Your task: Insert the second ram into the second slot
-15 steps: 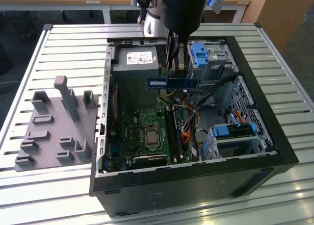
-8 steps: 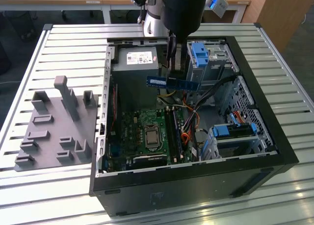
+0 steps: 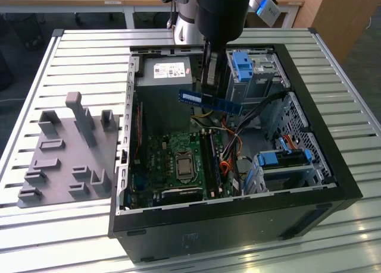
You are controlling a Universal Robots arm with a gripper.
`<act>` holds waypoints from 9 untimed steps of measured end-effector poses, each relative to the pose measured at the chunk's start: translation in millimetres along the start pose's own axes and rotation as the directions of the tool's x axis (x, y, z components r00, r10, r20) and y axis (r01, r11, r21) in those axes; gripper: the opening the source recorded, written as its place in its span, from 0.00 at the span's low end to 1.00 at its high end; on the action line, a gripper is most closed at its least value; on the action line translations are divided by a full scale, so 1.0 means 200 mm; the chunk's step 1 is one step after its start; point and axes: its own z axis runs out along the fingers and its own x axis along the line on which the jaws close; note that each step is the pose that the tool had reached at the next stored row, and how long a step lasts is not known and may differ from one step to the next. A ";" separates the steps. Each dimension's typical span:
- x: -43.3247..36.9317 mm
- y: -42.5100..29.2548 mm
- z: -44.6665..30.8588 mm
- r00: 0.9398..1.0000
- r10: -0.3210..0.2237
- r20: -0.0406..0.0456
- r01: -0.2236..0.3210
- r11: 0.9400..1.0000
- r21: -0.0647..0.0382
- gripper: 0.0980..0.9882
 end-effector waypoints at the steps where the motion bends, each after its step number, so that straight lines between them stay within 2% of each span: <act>1: 0.000 0.000 0.000 1.000 0.015 0.000 -0.015 1.000 0.000 0.04; 9: 0.000 0.000 0.002 0.993 0.120 0.000 -0.120 0.993 0.002 0.04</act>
